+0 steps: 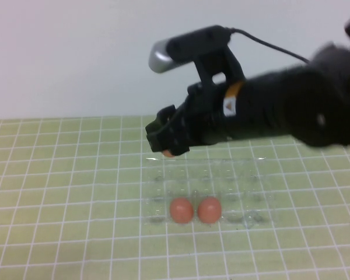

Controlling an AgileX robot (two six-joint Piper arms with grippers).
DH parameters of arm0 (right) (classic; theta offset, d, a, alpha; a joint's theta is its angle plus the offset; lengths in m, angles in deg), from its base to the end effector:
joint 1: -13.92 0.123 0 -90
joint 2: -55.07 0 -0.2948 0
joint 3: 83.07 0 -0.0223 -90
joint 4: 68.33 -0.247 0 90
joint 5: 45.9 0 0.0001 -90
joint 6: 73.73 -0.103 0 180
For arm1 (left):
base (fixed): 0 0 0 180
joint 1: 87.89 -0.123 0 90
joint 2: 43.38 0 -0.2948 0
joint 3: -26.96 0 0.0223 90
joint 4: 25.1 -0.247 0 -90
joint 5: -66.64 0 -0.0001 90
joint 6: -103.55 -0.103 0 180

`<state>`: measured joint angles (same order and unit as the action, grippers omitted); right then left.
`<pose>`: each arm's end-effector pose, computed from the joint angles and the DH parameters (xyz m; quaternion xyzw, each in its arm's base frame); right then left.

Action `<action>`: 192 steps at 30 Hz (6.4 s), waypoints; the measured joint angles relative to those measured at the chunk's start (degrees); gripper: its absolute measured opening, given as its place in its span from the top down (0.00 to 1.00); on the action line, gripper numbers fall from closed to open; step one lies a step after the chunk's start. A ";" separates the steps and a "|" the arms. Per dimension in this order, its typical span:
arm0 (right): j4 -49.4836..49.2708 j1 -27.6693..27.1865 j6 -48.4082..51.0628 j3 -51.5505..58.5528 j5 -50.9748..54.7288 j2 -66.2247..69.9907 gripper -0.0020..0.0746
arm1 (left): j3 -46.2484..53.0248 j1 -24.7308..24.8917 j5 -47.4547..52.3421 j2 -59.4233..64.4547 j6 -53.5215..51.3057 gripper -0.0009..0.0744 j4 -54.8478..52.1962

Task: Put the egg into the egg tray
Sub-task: Pick up the egg, then place the egg in the egg tray

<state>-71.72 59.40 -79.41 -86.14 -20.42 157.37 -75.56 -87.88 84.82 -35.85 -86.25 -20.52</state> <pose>0.2749 0.2833 0.3348 -0.2847 0.8386 0.2216 0.4081 0.0521 -0.0026 0.1818 0.0450 0.7820 0.0197 0.6213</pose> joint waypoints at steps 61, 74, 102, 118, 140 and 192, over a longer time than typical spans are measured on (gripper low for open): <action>-35.39 2.85 27.17 43.52 -71.53 10.70 0.46 | 0.00 0.00 0.00 0.00 0.00 0.99 0.00; -35.61 2.85 26.61 41.74 -72.78 13.57 0.46 | 0.00 0.00 0.00 0.00 0.00 0.99 0.00; -36.07 2.18 27.99 40.41 -71.62 16.15 0.46 | 0.00 0.00 0.00 0.00 -0.10 0.99 0.00; -38.75 2.18 27.99 40.02 -68.71 16.15 0.43 | 0.00 0.00 0.00 0.00 -0.10 0.99 0.00; -43.40 2.18 36.98 38.96 -66.17 9.95 0.39 | 0.00 0.00 0.00 0.00 -0.10 0.99 0.00; -33.98 1.13 45.93 40.41 -24.39 -36.14 0.98 | 0.00 0.00 0.00 0.00 -0.10 0.99 0.09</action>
<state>-105.71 60.53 -33.48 -45.73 -44.81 121.23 -75.56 -87.88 84.82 -35.85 -86.35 -20.43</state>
